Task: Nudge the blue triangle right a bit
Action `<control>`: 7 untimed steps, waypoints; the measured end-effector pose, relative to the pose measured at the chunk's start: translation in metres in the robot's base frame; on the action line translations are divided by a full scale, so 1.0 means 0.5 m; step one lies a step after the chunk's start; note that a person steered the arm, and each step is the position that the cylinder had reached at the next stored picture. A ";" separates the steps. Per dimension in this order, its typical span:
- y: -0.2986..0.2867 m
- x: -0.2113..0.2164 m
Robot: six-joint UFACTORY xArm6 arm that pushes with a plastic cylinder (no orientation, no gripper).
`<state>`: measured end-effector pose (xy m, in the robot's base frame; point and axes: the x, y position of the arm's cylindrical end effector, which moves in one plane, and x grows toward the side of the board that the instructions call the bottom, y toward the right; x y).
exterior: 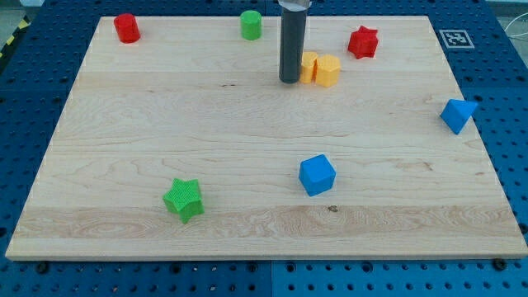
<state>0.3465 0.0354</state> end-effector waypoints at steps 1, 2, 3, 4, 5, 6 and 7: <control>0.005 0.000; 0.020 0.007; 0.009 0.007; -0.010 0.007; -0.025 0.007; -0.040 0.021; -0.043 0.044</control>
<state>0.3684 0.0137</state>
